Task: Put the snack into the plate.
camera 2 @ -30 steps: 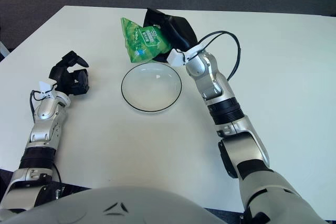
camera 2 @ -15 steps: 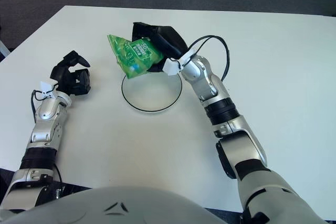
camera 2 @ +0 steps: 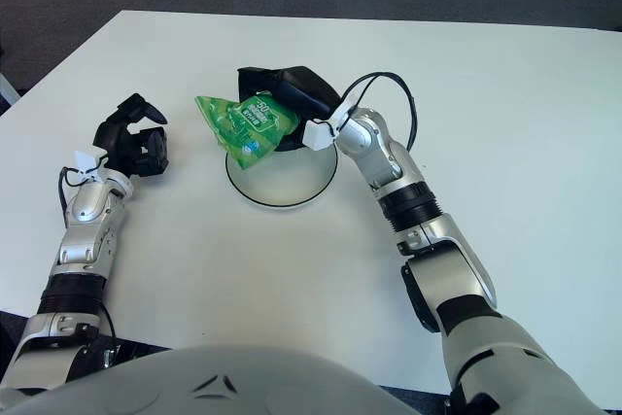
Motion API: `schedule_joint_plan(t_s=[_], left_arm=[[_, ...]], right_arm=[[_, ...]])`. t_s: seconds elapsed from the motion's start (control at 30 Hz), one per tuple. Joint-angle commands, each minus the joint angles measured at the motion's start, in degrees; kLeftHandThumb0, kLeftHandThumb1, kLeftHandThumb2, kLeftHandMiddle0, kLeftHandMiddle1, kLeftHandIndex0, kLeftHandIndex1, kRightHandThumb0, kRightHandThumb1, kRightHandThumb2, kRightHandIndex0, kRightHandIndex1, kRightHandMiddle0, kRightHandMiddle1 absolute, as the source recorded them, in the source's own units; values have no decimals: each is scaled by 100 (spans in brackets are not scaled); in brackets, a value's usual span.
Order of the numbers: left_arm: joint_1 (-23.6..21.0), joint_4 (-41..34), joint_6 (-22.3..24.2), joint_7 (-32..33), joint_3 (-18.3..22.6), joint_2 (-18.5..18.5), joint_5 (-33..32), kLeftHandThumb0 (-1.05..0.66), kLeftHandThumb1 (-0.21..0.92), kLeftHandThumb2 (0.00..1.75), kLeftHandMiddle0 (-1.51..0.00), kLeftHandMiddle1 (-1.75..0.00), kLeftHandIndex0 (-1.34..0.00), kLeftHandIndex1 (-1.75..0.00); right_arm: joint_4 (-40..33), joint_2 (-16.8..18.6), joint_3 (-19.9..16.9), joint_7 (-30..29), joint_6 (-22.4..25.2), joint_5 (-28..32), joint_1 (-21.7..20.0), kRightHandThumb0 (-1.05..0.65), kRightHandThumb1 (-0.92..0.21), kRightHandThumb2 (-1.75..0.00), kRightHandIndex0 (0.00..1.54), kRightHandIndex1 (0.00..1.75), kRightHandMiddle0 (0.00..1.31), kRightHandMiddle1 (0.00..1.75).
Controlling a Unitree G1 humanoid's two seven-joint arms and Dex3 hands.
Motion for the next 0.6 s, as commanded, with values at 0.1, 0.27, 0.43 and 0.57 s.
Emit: schedule_joint_plan(t_s=[0.1,0.27,0.43,0.57], left_arm=[[767,436,24,67,-168,-587,-23,-48,31,133,-132,-175,-62,-175],[774,429,37,69,-163,-566,-6,-48,30,134,-132,-175,-63,-175],[774,431,41,58,-160,-553,0,-49,29,135,-132,-175,-63,-175],[767,459,10,49,-158,-543,9,-49,29,135,-131,-175,-63,-175]], right_arm=[[-190,-219,184,1150,629,385,-19,0,-22,-142,60,174,53,173],[-214,-257,220,1510,713,473,-56,35,-23,-142,64,175,15,158],[-162,-291,216,1749,685,528,-76,47,-23,-141,66,175,2,126],[-142,-421,191,2175,702,793,-134,-12,-26,-115,24,156,0,110]])
